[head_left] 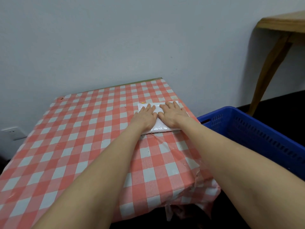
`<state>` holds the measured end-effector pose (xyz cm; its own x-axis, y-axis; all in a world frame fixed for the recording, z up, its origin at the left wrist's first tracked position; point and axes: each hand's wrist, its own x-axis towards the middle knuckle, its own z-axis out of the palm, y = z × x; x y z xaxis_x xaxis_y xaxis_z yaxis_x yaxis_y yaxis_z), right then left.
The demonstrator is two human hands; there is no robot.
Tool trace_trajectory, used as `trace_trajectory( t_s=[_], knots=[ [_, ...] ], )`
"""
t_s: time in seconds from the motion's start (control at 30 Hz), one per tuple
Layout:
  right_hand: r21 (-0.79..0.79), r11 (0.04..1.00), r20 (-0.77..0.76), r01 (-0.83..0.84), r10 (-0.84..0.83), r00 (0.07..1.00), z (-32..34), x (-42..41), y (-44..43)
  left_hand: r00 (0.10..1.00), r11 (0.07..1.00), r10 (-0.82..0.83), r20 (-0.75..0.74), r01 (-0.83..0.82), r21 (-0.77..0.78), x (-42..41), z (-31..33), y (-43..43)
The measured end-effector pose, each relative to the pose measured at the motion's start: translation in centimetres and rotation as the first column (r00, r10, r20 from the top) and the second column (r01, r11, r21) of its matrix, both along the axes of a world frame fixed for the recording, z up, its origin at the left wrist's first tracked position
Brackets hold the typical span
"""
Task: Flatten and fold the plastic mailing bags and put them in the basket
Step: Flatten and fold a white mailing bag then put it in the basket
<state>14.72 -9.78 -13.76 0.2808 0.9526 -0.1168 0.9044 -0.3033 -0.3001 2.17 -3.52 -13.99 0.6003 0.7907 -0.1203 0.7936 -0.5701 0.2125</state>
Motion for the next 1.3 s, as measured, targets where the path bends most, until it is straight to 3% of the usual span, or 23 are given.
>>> trace_trajectory(
  t_s=[0.23,0.37,0.43,0.5,0.57,0.67,0.8,0.9,0.97,1.07,1.17,1.23,1.3],
  knots=[
    [0.013,1.0,0.012,-0.003,0.003,1.0,-0.3,-0.1,-0.1,0.999,0.998,0.021,0.048,-0.024,0.057,0.0,-0.7,-0.5],
    [0.029,1.0,-0.139,-0.003,0.007,0.99,0.4,0.5,-0.5,0.998,0.995,0.028,0.064,-0.034,0.095,-0.1,-0.4,-0.8],
    [0.149,0.979,-0.27,0.139,-0.095,0.958,1.3,1.0,-0.9,0.988,0.99,0.056,0.143,-0.073,0.12,-0.2,0.1,-0.9],
    [0.244,0.907,-0.294,0.344,-0.269,0.917,2.3,1.7,-1.6,0.964,0.978,0.109,0.243,-0.148,0.147,-0.3,0.8,-1.2],
    [0.191,0.877,-0.2,0.441,-0.405,0.892,3.1,2.4,-2.5,0.956,0.967,0.149,0.254,-0.195,0.166,-0.5,1.4,-1.5],
    [0.026,0.902,-0.119,0.43,-0.424,0.898,3.5,2.3,-3.6,0.973,0.978,0.148,0.177,-0.17,0.118,-0.7,1.5,-1.8],
    [0.041,0.918,-0.455,0.394,-0.334,0.825,2.6,1.8,-2.6,0.984,0.991,0.132,0.122,-0.135,0.015,-0.7,1.7,-2.7],
    [0.161,0.904,-0.62,0.396,-0.22,0.753,3.8,1.5,-2.2,0.925,0.955,0.21,0.317,-0.264,0.138,-1.4,3.8,-2.7],
    [0.24,0.911,-0.649,0.336,-0.107,0.753,5.2,1.3,-2.1,0.894,0.928,0.231,0.383,-0.321,0.19,-2.2,5.7,-2.1],
    [0.335,0.891,-0.671,0.306,-0.002,0.742,6.8,1.0,-2.2,0.874,0.942,0.287,0.393,-0.332,0.052,-3.0,7.1,-1.3],
    [0.414,0.811,-0.652,0.413,-0.052,0.756,6.9,1.0,-2.1,0.747,0.926,0.355,0.562,-0.362,-0.105,-3.6,6.9,-1.1],
    [0.358,0.805,-0.695,0.473,-0.109,0.711,6.6,1.0,-2.7,0.654,0.879,0.444,0.613,-0.452,-0.155,-3.7,6.8,-1.4],
    [0.243,0.857,-0.771,0.453,-0.113,0.627,6.0,1.0,-3.3,0.596,0.833,0.511,0.62,-0.521,-0.185,-3.5,6.7,-1.9]
  ],
)
